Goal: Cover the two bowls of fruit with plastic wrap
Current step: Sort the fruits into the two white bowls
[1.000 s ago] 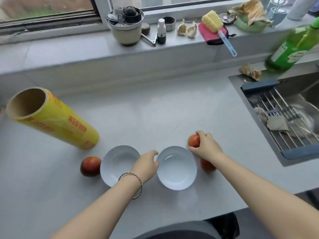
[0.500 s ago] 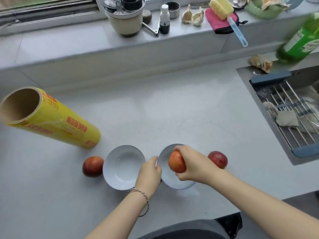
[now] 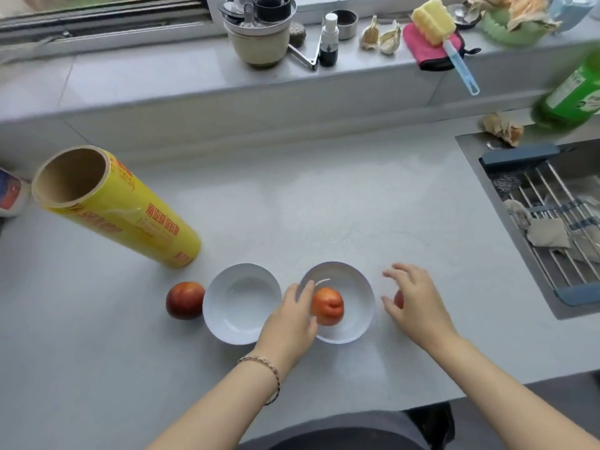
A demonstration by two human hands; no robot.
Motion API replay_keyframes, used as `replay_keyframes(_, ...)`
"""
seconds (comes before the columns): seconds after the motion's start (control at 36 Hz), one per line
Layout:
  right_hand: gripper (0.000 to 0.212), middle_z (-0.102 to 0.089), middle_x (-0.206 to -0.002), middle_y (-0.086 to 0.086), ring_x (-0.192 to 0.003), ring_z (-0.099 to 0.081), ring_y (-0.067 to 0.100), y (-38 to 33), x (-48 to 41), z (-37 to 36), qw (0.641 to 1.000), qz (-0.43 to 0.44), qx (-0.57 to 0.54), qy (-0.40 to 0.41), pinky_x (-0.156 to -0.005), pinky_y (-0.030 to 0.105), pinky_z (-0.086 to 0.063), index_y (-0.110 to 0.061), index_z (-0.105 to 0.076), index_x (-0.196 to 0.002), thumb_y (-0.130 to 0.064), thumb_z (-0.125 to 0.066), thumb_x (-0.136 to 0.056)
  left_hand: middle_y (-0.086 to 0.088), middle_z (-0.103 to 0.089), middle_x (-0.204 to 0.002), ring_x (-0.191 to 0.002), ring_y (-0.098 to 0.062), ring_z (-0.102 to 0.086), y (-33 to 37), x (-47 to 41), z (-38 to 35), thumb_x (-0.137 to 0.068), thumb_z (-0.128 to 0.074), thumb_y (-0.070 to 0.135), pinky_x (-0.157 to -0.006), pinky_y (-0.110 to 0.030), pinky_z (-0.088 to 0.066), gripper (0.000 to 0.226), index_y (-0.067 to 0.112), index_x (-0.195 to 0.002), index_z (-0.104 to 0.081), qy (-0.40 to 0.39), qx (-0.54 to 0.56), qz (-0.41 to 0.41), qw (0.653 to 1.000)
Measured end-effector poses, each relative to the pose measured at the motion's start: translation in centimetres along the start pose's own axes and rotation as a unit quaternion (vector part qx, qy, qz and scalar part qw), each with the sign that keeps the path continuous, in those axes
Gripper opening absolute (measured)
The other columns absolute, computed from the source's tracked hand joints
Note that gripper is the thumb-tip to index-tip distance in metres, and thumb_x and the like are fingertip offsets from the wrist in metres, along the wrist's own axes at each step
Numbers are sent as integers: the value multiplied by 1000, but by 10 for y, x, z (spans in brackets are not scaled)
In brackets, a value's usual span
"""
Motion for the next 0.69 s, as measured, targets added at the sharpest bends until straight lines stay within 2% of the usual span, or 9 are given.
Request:
replay_keyframes(0.06, 64, -40, -136, 13, -127, -38, 34, 15, 3, 5, 992, -115, 30, -47, -102, 41, -35, -15, -47, -130, -28, -74, -73, -7, -8, -156, -137, -25, -28, 2, -4, 0, -92, -49, 23, -93, -32, -44, 63, 25, -147, -17, -13, -47, -20, 999)
replay_keyframes(0.08, 74, -33, -139, 11, -128, -35, 32, 21, 5, 6, 981, -172, 31, -87, -102, 40, -34, -20, -39, -135, -36, -74, -72, -9, -11, -156, -140, -25, -24, 3, -8, 1, -87, -56, 21, -96, -33, -43, 65, 21, -145, -25, 5, -62, -48, 997)
replay_keyframes(0.17, 82, -34, -134, 10, -120, -45, 32, 28, 11, 0, 965, -232, -26, -117, -94, 39, -43, -23, -31, -137, -40, -75, -69, -10, -57, -129, -120, -32, -54, 6, -22, -1, -52, -82, 20, -89, -46, -49, 69, 10, -117, -61, 65, -142, -159, 975)
replay_keyframes(0.25, 75, -43, -127, 10, -112, -51, 29, 27, 12, -5, 968, -231, -41, -87, -87, 35, -45, -20, -37, -134, -33, -74, -71, -3, -61, -122, -126, -27, -49, 8, -30, -2, -61, -77, 20, -107, -56, -26, 65, 12, -122, -57, 5, -174, -175, 969)
replay_keyframes(0.31, 71, -47, -123, 10, -107, -53, 28, 24, 11, -2, 969, -233, -60, -63, -85, 31, -43, -19, -42, -131, -28, -75, -69, 3, -68, -98, -104, -19, -63, 9, -32, -3, -45, -83, 27, -100, -56, -35, 62, 16, -104, -67, 38, -205, -190, 959)
replay_keyframes(0.36, 70, -49, -119, 8, -104, -54, 26, 15, 10, 4, 975, -203, -77, -36, -82, 28, -41, -19, -45, -129, -23, -76, -66, 8, -66, -78, -79, -13, -67, 7, -33, -8, -29, -84, 28, -90, -53, -44, 59, 20, -85, -69, 52, -222, -198, 953)
replay_keyframes(0.42, 69, -49, -114, 2, -98, -52, 18, -1, 8, 13, 986, -132, -102, -7, -80, 23, -38, -19, -47, -126, -21, -78, -64, 8, -65, -77, -71, -13, -66, 4, -36, -14, -26, -84, 27, -91, -51, -43, 61, 19, -84, -69, 72, -207, -211, 953)
replay_keyframes(0.53, 69, -42, -121, -4, -99, -52, 13, -35, 3, 21, 993, 7, -97, -60, -82, 18, -40, -21, -47, -127, -20, -76, -64, 2, -63, -74, -63, -18, -63, 3, -36, -21, -23, -83, 19, -89, -52, -46, 59, 13, -80, -66, 97, -191, -207, 955)
replay_keyframes(0.69, 70, -43, -125, -4, -110, -47, 20, -53, -6, 3, 988, 66, 58, -125, -82, 26, -43, -23, -40, -133, -27, -66, -68, 2, -59, -71, -66, -18, -61, -7, -40, -18, -26, -75, 8, -89, -47, -49, 52, 13, -76, -63, 129, -142, -186, 964)
Point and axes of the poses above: each hand's wrist, its own x-axis away from the middle knuckle, its own z-axis out of the back of the hand, y = z × x, the point moved 1 cm from there along -x, towards the middle knuckle
